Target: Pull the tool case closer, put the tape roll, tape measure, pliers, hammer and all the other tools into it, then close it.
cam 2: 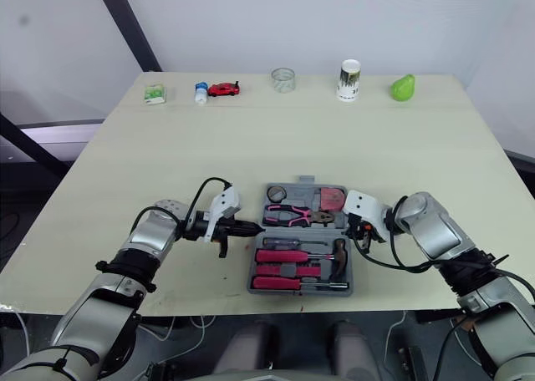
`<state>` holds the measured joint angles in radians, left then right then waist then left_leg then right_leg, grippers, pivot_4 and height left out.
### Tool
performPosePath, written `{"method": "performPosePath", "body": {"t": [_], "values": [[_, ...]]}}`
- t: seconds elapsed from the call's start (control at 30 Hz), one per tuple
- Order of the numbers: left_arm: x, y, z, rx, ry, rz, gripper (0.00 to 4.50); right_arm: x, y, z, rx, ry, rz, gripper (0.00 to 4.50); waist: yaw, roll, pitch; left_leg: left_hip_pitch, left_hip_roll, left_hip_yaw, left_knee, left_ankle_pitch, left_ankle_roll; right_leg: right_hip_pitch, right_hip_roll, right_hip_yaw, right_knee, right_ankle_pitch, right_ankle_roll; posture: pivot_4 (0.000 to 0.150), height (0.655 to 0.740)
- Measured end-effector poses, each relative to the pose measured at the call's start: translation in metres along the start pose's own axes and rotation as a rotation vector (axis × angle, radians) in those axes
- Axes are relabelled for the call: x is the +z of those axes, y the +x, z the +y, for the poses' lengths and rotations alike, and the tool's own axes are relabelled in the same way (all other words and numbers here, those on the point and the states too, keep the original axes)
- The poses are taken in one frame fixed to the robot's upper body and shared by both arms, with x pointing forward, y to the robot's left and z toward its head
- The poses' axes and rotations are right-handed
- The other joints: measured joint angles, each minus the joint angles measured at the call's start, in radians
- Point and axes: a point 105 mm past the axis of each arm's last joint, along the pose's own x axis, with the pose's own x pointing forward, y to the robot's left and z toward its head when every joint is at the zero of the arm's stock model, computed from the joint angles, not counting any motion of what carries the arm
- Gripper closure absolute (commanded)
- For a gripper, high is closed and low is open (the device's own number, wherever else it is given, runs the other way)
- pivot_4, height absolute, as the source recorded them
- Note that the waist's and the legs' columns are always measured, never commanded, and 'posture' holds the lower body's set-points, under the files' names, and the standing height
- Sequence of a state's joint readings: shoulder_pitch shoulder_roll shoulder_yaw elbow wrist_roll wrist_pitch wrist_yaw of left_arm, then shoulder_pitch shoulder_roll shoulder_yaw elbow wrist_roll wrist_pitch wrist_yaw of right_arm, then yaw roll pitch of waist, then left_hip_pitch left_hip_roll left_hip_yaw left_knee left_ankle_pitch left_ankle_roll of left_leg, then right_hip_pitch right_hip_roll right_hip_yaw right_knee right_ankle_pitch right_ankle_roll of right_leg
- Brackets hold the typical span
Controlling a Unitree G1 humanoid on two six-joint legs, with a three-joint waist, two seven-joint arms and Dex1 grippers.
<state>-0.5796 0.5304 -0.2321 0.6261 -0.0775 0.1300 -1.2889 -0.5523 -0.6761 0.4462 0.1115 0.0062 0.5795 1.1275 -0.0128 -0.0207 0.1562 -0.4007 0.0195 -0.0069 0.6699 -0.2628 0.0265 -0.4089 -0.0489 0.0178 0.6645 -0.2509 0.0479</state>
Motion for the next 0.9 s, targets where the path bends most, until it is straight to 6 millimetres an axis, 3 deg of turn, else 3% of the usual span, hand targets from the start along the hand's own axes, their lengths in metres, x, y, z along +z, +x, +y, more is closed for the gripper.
{"method": "performPosePath", "body": {"t": [0.43, 0.9], "values": [[-0.001, 0.004, -0.014, -0.024, -0.005, 0.001, 4.5, 0.0, 0.003, -0.001, 0.009, -0.029, 0.01, 4.49, -0.001, 0.0, 0.0, 0.0, 0.0, 0.0, 0.0, 0.0, 0.0, 0.0, 0.0, 0.0, 0.0, 0.0, 0.0, 0.15, 0.74], [-0.002, 0.001, -0.015, -0.014, -0.016, 0.013, 4.5, 0.002, 0.005, 0.0, 0.012, -0.029, 0.002, 4.49, -0.002, 0.0, 0.0, 0.0, 0.0, 0.0, 0.0, 0.0, 0.0, 0.0, 0.0, 0.0, 0.0, 0.0, 0.0, 0.15, 0.74]]}}
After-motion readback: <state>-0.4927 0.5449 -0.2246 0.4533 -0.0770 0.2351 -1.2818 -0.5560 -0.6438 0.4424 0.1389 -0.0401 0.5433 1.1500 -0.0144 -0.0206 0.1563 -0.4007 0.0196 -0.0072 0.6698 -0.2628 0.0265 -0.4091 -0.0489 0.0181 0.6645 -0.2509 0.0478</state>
